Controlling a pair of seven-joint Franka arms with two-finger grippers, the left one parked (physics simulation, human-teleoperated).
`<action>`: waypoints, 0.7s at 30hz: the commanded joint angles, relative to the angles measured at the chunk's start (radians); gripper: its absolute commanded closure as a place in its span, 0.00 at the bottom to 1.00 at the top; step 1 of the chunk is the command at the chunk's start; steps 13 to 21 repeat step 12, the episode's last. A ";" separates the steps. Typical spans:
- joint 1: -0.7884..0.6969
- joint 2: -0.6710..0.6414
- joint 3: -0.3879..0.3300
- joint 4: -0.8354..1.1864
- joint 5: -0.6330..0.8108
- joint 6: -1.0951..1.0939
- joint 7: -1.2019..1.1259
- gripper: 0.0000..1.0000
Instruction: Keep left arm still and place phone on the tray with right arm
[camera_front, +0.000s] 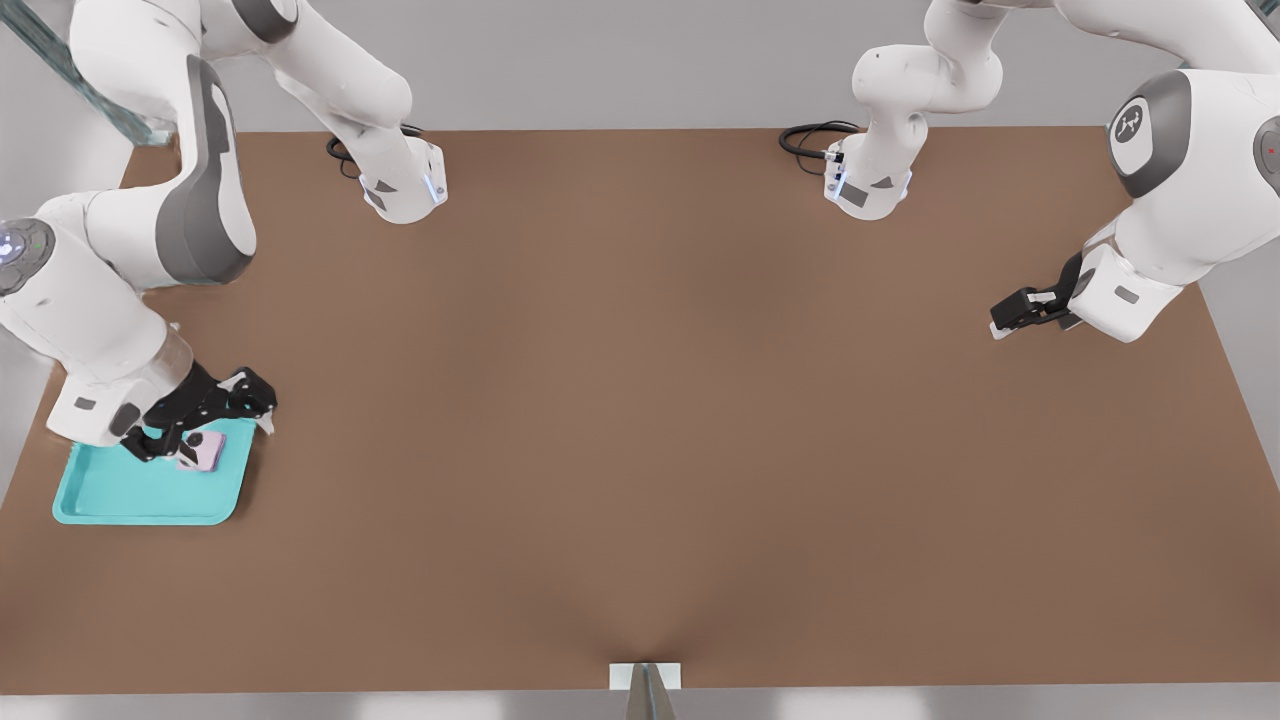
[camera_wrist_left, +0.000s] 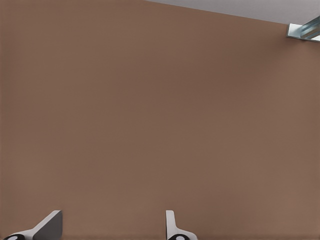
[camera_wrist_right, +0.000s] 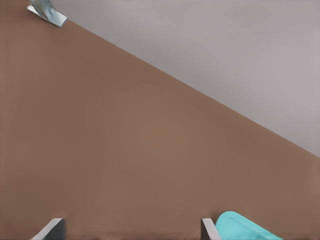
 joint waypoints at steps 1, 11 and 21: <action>0.435 -0.145 -0.476 -0.097 0.126 -0.222 0.430 0.00; 0.377 0.034 -0.445 0.147 0.158 -0.431 0.396 0.00; 0.377 0.034 -0.443 0.146 0.158 -0.431 0.396 0.00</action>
